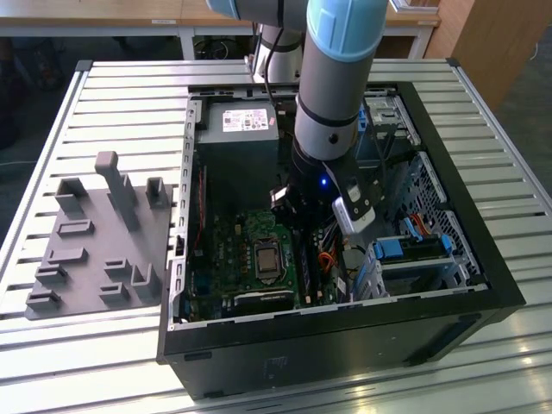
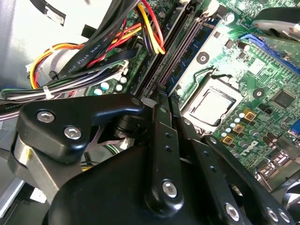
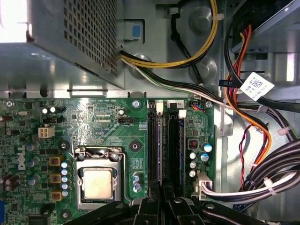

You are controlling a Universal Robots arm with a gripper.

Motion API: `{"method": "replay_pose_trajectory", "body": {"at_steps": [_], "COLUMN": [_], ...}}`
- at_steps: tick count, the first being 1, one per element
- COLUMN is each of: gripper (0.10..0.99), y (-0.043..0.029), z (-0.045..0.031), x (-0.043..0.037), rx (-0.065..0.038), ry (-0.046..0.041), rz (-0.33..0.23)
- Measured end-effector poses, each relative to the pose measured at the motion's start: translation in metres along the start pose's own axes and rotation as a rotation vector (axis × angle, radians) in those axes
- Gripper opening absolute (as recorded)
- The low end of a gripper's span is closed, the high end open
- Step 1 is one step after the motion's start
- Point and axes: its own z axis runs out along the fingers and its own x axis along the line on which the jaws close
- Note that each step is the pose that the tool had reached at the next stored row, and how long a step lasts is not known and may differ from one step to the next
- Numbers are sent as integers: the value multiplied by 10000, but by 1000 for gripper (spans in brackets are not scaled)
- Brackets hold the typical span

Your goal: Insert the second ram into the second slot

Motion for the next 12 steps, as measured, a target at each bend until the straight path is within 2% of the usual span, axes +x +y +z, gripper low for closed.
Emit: {"method": "replay_pose_trajectory", "body": {"at_steps": [12], "gripper": [141], "y": [1], "z": [35], "x": [-2], "rx": [1], "ry": [0], "rz": [-18]}}
